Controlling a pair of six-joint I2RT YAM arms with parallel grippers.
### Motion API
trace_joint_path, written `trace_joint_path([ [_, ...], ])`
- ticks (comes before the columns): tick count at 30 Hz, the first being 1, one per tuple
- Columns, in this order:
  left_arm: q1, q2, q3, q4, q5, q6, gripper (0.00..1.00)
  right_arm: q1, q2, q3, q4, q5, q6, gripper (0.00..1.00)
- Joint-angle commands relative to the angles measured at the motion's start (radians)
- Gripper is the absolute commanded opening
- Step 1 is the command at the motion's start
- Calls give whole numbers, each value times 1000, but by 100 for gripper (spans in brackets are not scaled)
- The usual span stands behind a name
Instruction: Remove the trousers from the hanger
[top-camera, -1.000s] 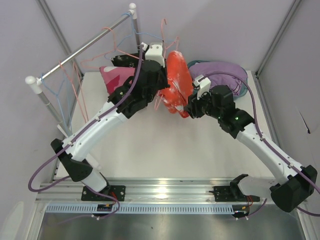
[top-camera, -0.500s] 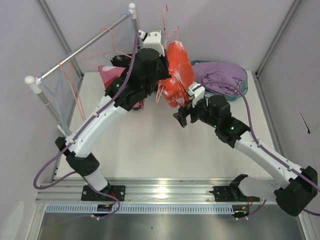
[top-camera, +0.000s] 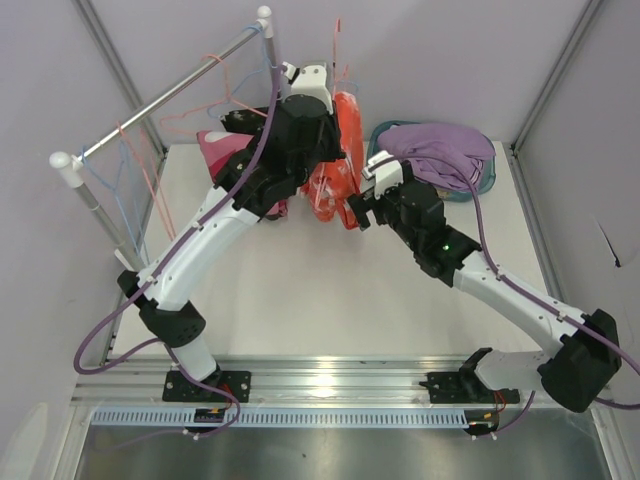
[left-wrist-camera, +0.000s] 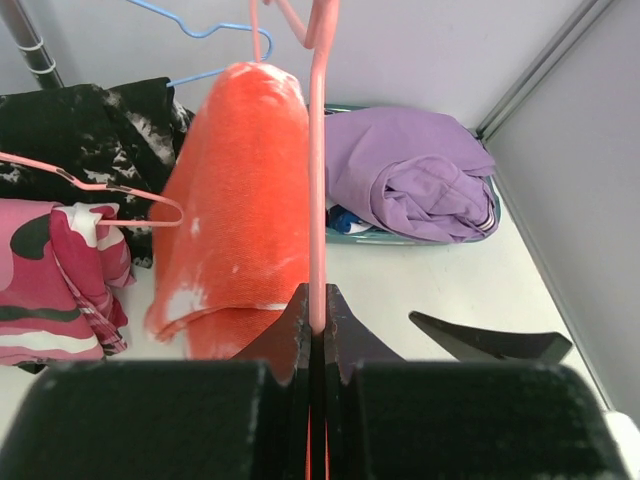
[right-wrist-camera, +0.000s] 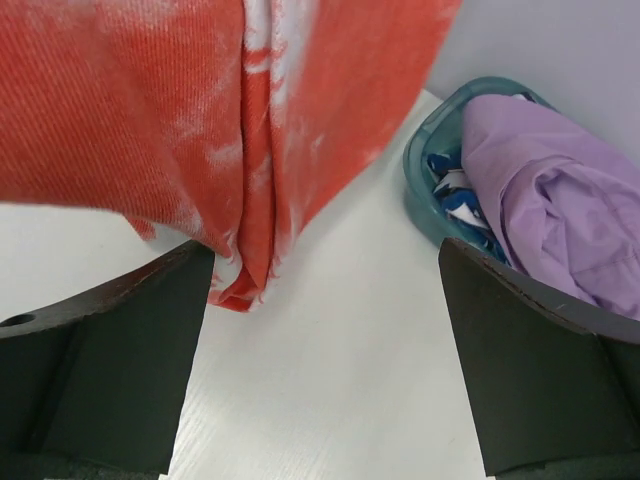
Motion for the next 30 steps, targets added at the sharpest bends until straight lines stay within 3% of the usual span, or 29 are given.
trace_joint_path([
  [1,2,-57,61,165,-14,-21,0,6,38,69,67,41,-79,99],
  [5,2,-57,62,159,-32,-14,0,6,27,26,139,-162,-71,100],
  [7,2,-60,60,156,-40,-11,0,6,23,20,145,-189,-51,99],
  [17,2,-57,57,157,-39,-24,0,6,-32,-32,136,-140,8,99],
  [30,2,-64,50,143,-26,-64,0,9,84,14,151,-95,28,99],
])
